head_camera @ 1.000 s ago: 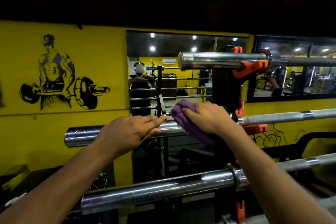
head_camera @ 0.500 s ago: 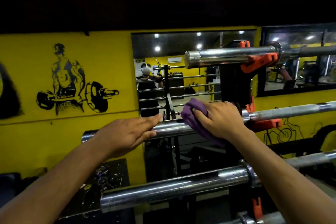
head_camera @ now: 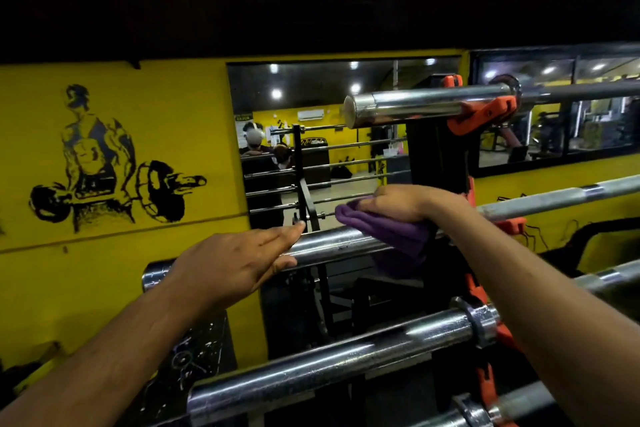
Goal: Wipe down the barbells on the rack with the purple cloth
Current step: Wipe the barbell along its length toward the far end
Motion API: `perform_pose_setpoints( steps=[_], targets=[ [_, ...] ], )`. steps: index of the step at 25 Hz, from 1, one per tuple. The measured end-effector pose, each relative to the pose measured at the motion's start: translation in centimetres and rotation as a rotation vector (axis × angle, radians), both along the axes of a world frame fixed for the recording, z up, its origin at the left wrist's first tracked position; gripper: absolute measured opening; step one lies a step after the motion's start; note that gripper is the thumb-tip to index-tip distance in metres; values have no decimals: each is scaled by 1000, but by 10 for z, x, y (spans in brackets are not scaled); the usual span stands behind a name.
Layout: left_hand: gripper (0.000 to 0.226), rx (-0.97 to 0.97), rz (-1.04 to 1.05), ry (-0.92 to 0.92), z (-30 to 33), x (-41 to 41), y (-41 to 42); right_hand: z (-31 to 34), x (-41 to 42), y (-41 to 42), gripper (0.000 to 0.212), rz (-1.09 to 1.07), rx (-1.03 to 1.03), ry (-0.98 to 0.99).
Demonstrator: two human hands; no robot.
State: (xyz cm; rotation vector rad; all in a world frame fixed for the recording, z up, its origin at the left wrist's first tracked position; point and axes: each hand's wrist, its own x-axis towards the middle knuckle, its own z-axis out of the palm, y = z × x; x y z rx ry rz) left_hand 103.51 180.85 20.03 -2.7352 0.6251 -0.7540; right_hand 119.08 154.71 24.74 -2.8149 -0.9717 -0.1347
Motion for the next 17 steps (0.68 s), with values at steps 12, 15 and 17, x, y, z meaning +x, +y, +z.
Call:
perform_pose_setpoints(
  steps=[12,15,17],
  targets=[
    [68,93,-79,120,7,-6,10,-65,-24,-22,46,32,473,-675],
    [61,118,-152,106,16,-24,42,-50,-28,-17,55,-17,499,-592],
    [57,110,-220,35,18,-39,71,-42,-37,-13,49,-13,700,-600]
  ],
)
